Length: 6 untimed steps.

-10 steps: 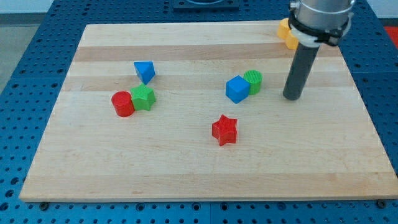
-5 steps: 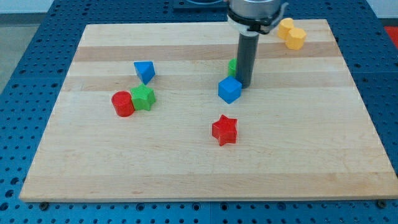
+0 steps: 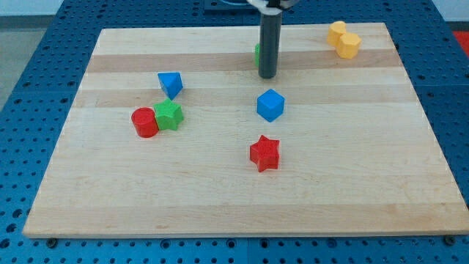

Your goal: Push the yellow heart above the red star

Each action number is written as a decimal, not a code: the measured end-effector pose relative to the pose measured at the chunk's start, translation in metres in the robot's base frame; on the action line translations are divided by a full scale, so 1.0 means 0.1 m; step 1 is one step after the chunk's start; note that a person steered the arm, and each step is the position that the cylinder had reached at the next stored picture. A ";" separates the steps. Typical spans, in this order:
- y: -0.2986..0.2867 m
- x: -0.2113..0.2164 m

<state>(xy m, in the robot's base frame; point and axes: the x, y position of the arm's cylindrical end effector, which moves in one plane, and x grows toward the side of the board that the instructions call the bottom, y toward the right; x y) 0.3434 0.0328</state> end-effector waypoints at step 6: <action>0.31 1.51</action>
